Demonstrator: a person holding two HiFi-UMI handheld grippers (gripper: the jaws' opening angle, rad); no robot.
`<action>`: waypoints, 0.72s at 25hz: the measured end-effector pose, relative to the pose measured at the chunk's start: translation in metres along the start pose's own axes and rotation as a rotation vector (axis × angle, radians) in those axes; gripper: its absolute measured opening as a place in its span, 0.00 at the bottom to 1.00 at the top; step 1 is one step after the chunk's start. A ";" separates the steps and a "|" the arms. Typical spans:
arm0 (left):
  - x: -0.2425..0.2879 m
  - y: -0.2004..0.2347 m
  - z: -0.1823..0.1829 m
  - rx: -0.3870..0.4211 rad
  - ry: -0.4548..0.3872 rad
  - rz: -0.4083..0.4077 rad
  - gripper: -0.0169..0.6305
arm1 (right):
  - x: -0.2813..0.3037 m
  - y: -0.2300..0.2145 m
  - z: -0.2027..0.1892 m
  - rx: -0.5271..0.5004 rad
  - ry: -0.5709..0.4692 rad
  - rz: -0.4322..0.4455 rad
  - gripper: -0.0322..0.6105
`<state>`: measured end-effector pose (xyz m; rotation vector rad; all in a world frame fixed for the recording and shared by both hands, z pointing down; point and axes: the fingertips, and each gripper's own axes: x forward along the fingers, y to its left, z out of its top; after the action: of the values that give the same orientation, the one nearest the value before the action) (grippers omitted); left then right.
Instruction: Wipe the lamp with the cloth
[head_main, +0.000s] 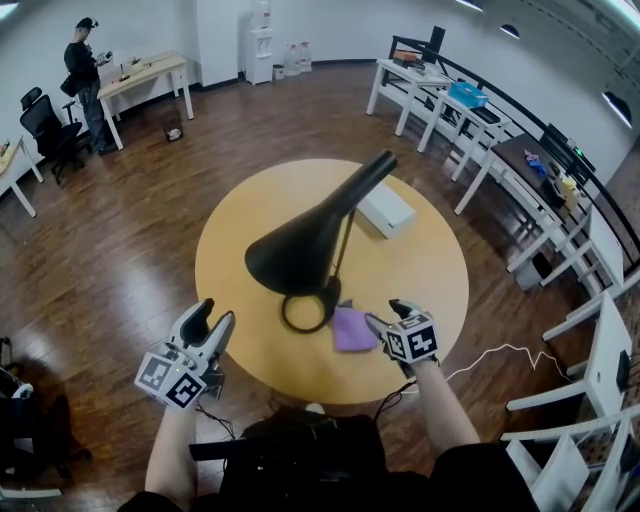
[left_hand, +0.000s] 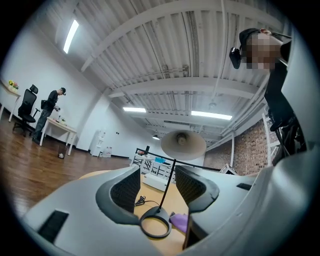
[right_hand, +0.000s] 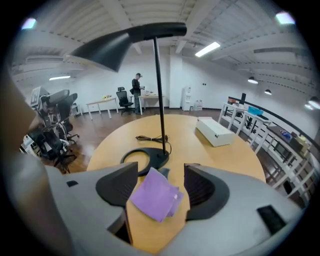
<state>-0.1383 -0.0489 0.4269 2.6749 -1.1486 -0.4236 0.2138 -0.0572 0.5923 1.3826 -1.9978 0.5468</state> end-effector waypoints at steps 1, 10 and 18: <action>0.001 -0.001 0.002 0.016 0.002 -0.002 0.35 | -0.005 0.000 0.008 0.006 -0.040 -0.002 0.51; 0.001 0.006 0.019 0.043 -0.028 0.024 0.34 | -0.064 -0.003 0.077 0.065 -0.468 -0.067 0.06; -0.008 0.013 0.022 0.044 -0.045 0.055 0.32 | -0.089 -0.005 0.108 0.124 -0.628 -0.089 0.05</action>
<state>-0.1597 -0.0539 0.4113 2.6771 -1.2548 -0.4560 0.2116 -0.0699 0.4531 1.8800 -2.3934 0.2053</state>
